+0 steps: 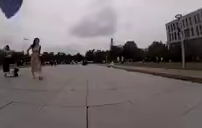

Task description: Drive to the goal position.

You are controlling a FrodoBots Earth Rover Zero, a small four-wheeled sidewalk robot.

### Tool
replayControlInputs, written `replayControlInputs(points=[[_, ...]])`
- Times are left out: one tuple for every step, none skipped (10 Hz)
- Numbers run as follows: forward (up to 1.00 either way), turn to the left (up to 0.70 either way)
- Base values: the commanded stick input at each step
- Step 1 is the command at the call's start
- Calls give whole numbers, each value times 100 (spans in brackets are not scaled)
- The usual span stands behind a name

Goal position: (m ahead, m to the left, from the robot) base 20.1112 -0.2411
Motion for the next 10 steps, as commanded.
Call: replayControlInputs(points=[[60,16],[60,16],[60,1],[60,1],[60,1],[60,1],[60,1],[60,1],[60,1],[60,1]])
